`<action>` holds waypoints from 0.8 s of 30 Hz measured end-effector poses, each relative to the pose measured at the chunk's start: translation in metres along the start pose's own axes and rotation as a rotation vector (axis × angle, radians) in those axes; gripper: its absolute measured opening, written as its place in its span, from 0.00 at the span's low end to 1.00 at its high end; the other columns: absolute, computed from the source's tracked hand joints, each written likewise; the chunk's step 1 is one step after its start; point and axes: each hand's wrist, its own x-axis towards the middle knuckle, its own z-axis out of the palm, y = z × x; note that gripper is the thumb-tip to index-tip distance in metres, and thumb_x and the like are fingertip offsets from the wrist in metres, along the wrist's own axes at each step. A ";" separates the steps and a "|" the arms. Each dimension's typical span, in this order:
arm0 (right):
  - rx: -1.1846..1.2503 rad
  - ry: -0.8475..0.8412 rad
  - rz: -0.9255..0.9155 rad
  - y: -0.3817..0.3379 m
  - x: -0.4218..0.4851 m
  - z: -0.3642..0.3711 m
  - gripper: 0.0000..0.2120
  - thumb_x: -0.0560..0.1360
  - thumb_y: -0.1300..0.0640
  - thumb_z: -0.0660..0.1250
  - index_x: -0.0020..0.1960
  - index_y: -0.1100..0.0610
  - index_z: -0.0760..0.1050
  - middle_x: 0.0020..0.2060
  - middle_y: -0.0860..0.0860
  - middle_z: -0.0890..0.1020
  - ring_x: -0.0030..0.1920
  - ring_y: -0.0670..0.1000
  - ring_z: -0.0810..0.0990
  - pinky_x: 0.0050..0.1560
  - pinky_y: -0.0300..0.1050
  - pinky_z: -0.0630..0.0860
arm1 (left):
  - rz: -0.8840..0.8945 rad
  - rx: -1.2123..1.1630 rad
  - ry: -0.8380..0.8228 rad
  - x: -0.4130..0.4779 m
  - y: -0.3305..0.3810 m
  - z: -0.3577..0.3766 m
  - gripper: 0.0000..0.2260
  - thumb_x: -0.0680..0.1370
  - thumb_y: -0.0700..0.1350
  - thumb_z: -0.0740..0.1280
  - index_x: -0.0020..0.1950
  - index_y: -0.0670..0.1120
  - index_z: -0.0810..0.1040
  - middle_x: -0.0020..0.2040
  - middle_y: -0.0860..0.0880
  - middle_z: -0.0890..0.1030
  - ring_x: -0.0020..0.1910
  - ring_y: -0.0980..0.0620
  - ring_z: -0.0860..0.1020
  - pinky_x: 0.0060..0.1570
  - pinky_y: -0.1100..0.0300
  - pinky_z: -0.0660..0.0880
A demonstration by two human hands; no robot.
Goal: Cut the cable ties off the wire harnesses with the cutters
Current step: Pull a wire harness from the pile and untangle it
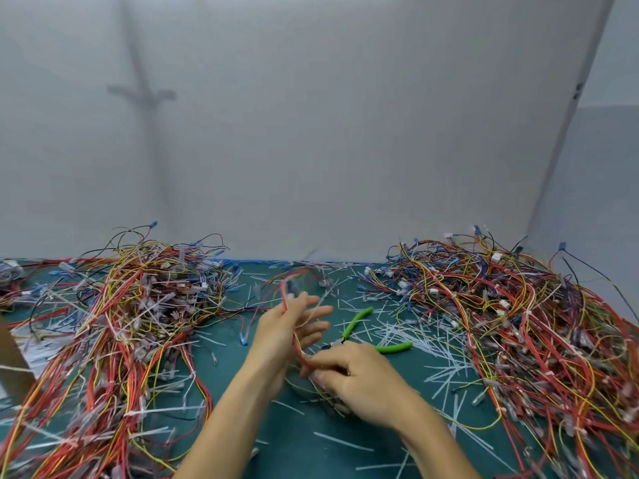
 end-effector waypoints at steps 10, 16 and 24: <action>0.286 0.042 0.164 0.002 -0.003 -0.015 0.09 0.73 0.60 0.70 0.43 0.46 0.83 0.38 0.44 0.85 0.41 0.40 0.80 0.47 0.35 0.75 | 0.234 0.260 0.033 0.000 -0.002 -0.003 0.14 0.85 0.50 0.54 0.58 0.51 0.78 0.54 0.52 0.85 0.42 0.53 0.83 0.35 0.63 0.78; 0.548 0.449 0.227 0.010 0.003 -0.017 0.09 0.78 0.64 0.65 0.48 0.53 0.81 0.41 0.50 0.85 0.40 0.43 0.82 0.40 0.35 0.74 | 0.454 0.632 -0.123 -0.001 -0.017 0.003 0.13 0.84 0.48 0.57 0.64 0.59 0.76 0.62 0.57 0.79 0.60 0.59 0.78 0.54 0.58 0.76; 0.909 0.582 0.312 0.013 0.005 -0.020 0.19 0.83 0.46 0.57 0.53 0.56 0.82 0.48 0.53 0.86 0.49 0.48 0.83 0.48 0.47 0.78 | 0.868 0.962 -0.281 -0.008 -0.046 0.013 0.18 0.82 0.46 0.63 0.69 0.64 0.71 0.75 0.64 0.63 0.70 0.71 0.64 0.67 0.72 0.63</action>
